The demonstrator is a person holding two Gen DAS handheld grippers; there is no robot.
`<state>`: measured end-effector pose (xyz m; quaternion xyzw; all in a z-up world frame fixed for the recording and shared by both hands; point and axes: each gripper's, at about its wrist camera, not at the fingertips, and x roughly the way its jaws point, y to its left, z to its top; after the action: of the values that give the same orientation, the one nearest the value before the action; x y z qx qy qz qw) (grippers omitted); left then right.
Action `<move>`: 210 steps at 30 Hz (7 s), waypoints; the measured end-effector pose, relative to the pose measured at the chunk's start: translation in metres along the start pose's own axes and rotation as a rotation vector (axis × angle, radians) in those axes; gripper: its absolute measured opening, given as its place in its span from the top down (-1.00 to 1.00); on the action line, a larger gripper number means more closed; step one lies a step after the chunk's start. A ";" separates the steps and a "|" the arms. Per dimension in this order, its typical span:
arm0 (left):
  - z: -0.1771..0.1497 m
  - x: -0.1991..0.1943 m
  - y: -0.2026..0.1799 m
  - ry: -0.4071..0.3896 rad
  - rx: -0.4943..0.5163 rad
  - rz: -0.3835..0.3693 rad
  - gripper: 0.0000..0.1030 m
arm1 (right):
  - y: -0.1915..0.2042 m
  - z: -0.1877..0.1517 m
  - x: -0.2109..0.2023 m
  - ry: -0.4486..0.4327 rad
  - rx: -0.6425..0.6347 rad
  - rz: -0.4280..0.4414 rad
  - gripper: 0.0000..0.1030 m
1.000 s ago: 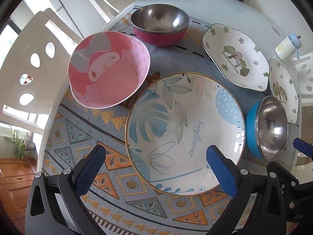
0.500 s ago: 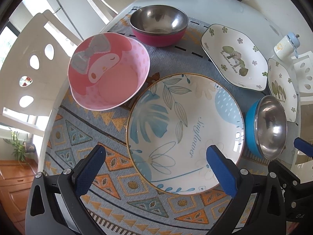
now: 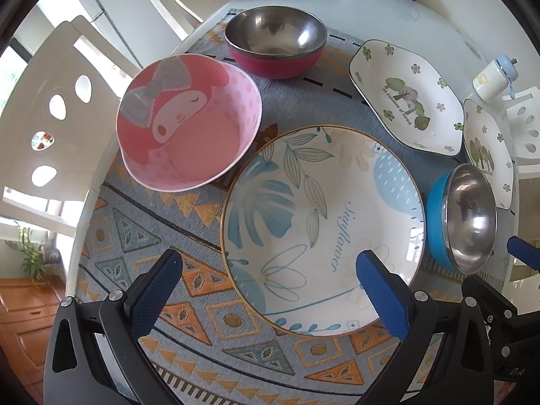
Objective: Organize plates and bowls
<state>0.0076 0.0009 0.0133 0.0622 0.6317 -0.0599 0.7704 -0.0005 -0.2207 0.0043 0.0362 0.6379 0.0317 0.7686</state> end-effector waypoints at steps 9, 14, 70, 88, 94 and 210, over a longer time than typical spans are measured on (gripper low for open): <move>-0.001 0.000 0.008 -0.003 -0.007 0.002 -0.99 | 0.003 0.000 0.002 0.007 -0.002 0.003 -1.00; -0.001 -0.001 0.012 0.000 -0.013 -0.004 -0.99 | 0.006 0.000 0.001 0.004 -0.001 0.004 -1.00; -0.018 -0.005 0.057 -0.020 0.063 -0.082 -0.99 | 0.067 -0.024 -0.002 0.009 0.040 -0.018 -1.00; -0.042 0.076 0.063 0.031 0.052 -0.184 -0.99 | 0.076 -0.058 0.073 -0.046 0.151 -0.062 -1.00; -0.029 0.080 0.051 -0.057 0.099 -0.136 -1.00 | 0.072 -0.047 0.102 -0.040 0.174 -0.009 -1.00; -0.066 0.066 0.041 0.083 0.200 -0.270 -0.01 | 0.080 -0.090 0.107 0.145 0.202 0.065 -0.31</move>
<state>-0.0367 0.0517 -0.0636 0.0556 0.6564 -0.2229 0.7186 -0.0698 -0.1294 -0.1094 0.1317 0.6902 -0.0052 0.7115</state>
